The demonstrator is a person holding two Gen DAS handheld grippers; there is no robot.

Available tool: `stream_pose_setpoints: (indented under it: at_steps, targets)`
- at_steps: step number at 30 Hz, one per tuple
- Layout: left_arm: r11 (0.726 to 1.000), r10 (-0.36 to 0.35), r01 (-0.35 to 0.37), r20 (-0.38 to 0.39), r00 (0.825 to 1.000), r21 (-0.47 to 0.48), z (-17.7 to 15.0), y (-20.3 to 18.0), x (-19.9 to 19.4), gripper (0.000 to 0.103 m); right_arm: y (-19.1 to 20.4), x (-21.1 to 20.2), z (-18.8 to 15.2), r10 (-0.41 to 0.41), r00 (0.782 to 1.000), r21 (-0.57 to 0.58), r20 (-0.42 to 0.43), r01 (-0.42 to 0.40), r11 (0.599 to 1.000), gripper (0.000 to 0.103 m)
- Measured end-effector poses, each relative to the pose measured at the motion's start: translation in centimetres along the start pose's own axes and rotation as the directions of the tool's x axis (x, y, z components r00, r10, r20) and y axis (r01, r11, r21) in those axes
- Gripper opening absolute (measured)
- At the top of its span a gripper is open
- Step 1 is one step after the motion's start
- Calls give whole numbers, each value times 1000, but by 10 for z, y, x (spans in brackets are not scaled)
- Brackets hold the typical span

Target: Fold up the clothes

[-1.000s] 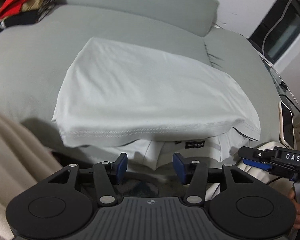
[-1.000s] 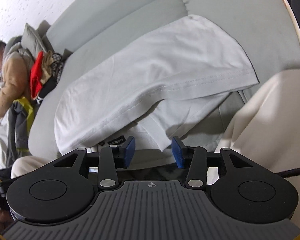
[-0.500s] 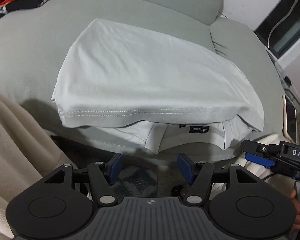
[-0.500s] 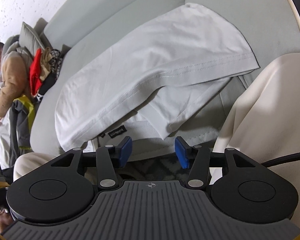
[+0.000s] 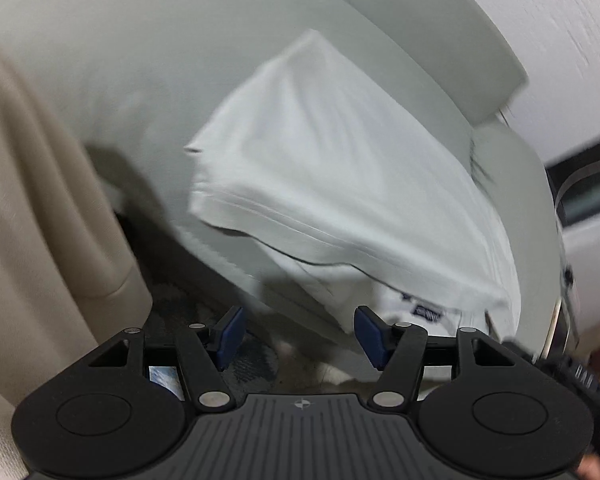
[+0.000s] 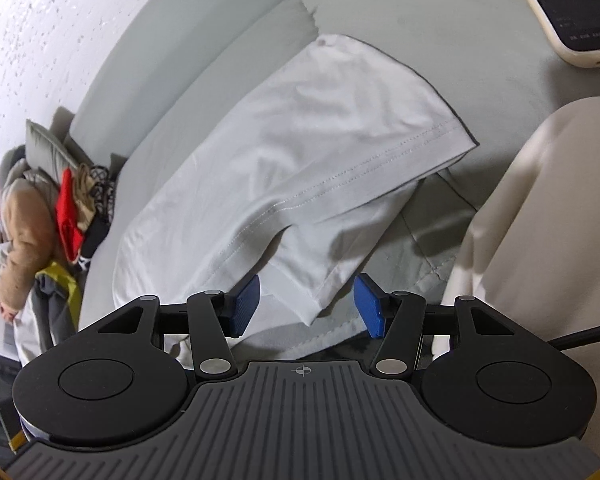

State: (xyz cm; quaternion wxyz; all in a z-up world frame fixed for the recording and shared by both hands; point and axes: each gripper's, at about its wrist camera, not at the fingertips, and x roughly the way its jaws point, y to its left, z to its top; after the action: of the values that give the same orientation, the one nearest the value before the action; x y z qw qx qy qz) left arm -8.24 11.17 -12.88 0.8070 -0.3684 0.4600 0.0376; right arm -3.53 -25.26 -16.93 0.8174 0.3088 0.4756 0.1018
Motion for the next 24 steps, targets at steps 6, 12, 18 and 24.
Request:
stream_pose_setpoints:
  at_steps: [6, 12, 18, 24]
  targets:
    - [987, -28, 48, 130, 991, -155, 7, 21, -7, 55, -4, 5, 1, 4, 1000, 11, -6, -4, 1000, 59]
    - [991, -8, 27, 139, 990, -131, 15, 17, 3, 55, -25, -10, 18, -20, 987, 103, 156, 4, 995, 55]
    - [998, -47, 52, 176, 983, -23, 15, 4, 2, 50, -61, -7, 31, 72, 983, 292, 168, -120, 949, 53]
    - [995, -97, 93, 133, 986, 35, 10, -6, 10, 50, -68, 24, 27, 191, 975, 372, 109, -218, 902, 53]
